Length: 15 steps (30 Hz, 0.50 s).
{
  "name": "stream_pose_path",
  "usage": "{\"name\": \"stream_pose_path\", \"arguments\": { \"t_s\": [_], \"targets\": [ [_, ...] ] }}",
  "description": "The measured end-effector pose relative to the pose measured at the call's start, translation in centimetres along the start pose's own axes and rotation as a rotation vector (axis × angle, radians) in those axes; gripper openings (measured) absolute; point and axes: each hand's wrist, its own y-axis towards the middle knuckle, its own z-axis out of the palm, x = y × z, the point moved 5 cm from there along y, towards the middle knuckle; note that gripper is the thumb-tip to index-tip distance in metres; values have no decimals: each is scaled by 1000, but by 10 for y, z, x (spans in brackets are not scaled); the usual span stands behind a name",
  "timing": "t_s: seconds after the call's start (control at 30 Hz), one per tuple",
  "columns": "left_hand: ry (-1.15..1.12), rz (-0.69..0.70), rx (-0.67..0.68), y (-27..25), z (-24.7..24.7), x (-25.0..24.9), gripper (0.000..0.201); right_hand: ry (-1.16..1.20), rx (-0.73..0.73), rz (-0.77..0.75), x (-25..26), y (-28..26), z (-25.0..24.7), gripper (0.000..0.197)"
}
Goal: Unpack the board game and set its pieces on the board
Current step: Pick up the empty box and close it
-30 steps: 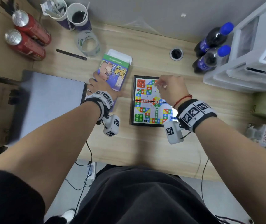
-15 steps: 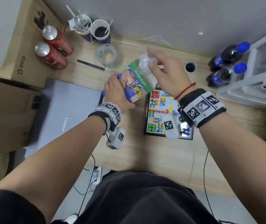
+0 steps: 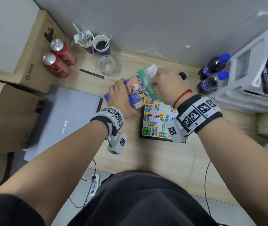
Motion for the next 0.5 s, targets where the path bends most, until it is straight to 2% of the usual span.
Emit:
{"name": "stream_pose_path", "arguments": {
  "t_s": [0.07,0.17,0.23,0.3,0.4,0.5],
  "targets": [
    [26,-4,-5,-5,-4,-5,115,117,54,-22,-1,-9,-2,28],
    [44,12,-29,-11,-8,-12,114,299,102,150,-9,-17,-5,52],
    [38,20,-58,-18,-11,-21,113,265,49,251,-17,-19,-7,57],
    [31,16,-90,-23,-16,-31,112,184,-78,307,-24,-20,-17,49],
    [45,7,-117,-32,-23,-40,113,246,-285,332,-36,-31,-38,20],
    [71,61,-108,-38,-28,-51,119,153,-343,186,-25,-39,-50,3]
  ]
}}
